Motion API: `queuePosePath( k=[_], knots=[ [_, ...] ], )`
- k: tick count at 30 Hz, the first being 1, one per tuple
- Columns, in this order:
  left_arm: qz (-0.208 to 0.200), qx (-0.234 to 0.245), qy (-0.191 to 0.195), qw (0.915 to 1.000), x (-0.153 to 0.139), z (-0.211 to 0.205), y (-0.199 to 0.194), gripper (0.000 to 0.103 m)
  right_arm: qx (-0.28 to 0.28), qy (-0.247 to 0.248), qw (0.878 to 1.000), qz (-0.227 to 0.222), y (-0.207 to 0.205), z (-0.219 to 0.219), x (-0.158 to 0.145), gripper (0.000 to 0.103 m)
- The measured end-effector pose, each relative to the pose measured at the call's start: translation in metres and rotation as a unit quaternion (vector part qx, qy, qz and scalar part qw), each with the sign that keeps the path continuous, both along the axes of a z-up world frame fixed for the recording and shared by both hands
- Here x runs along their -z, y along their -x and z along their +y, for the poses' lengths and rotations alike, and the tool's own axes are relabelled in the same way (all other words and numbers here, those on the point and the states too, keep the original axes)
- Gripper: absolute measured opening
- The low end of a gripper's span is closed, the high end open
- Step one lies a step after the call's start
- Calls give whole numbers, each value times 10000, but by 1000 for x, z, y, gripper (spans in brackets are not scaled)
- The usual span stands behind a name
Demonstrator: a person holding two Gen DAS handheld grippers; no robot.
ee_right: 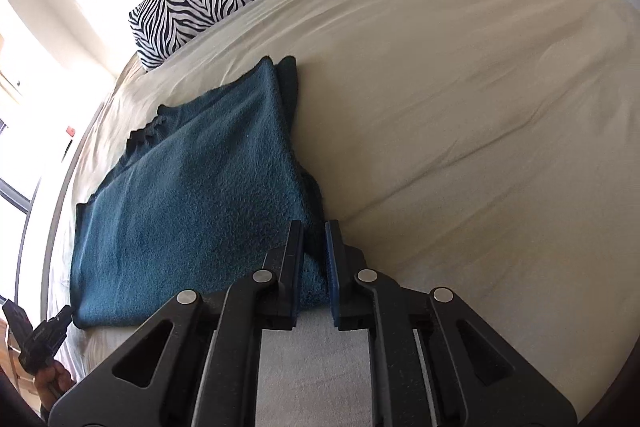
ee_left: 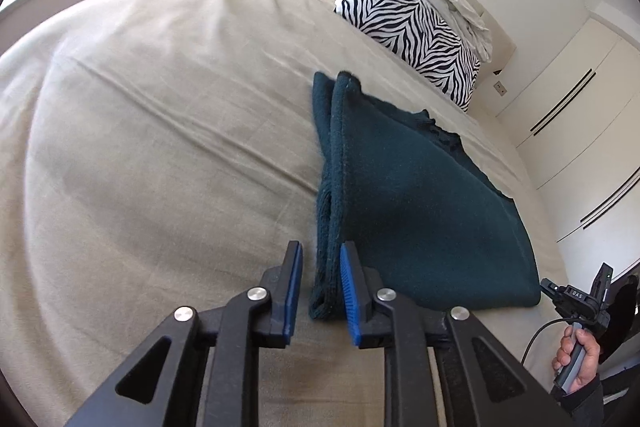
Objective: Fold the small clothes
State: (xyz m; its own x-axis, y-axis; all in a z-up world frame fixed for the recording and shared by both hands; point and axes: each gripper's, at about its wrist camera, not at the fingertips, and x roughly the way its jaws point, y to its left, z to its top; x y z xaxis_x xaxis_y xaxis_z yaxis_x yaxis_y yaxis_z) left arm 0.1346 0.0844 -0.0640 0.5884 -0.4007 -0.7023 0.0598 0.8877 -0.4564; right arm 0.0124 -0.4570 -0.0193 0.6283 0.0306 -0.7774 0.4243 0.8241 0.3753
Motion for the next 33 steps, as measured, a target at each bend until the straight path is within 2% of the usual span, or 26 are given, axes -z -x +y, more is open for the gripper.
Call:
queuePosePath(
  k=[3,4,5,6,7,10,12,13,15,17,19,21,22,24,25,26,27,29,31,32,33],
  knots=[
    [-282,161,-229,9992,-24,-15,-10,37,-91,-130,9990,-428,-8,6,-22,16],
    [-395,251,-264,9986,-31,-25,-18,41,-164,-252,9979,-579,-15,10,-27,27],
    [-482,333,-303,9978,-37,-36,-28,45,-274,-405,9964,-688,-26,16,-30,49],
    [-538,407,-379,9970,-41,-47,-38,48,-405,-558,9944,-802,-38,22,-33,58],
    [-592,519,-474,9958,-43,-62,-53,52,-581,-740,9913,-925,-52,32,-34,61],
    [-689,703,-724,9925,-41,-103,-95,53,-1175,-1329,9788,-1019,-102,64,-30,60],
    [-642,788,-932,9905,-32,-126,-123,52,-1339,-1667,9726,-914,-136,84,-21,59],
    [-640,800,-1083,9888,-26,-135,-135,52,-1481,-1977,9650,-882,-154,93,-13,59],
    [-457,744,-1285,9879,-11,-143,-155,52,-1492,-2346,9575,-766,-181,106,3,59],
    [-183,634,-1350,9886,10,-139,-169,52,-1579,-2677,9484,-628,-205,118,22,59],
    [-168,645,-1069,9920,26,-128,-170,51,-1443,-2658,9521,-440,-219,119,41,58],
    [-331,725,-936,9924,29,-121,-163,50,-1301,-2733,9516,-530,-222,109,54,43],
    [-361,766,-914,9922,30,-119,-161,50,-1176,-2855,9491,-619,-220,98,59,31],
    [-378,781,-868,9924,30,-119,-160,50,-835,-3120,9421,-899,-214,63,67,28],
    [-378,779,-861,9925,31,-119,-161,50,-570,-3074,9446,-998,-208,45,68,28],
    [-389,778,-863,9925,32,-120,-161,50,-226,-2833,9536,-996,-201,26,69,28],
    [-411,776,-878,9923,32,-120,-160,50,4,-2758,9552,-1077,-195,9,71,28],
    [-450,779,-900,9919,32,-121,-159,50,358,-2790,9525,-1165,-182,-22,72,21],
    [-449,777,-881,9921,32,-120,-160,50,731,-2301,9648,-1045,-169,-41,60,22],
    [-448,778,-885,9920,33,-121,-159,50,896,-2062,9695,-978,-162,-50,55,25],
    [-454,782,-888,9919,32,-121,-159,50,1076,-1930,9709,-922,-155,-55,51,25]
  ],
)
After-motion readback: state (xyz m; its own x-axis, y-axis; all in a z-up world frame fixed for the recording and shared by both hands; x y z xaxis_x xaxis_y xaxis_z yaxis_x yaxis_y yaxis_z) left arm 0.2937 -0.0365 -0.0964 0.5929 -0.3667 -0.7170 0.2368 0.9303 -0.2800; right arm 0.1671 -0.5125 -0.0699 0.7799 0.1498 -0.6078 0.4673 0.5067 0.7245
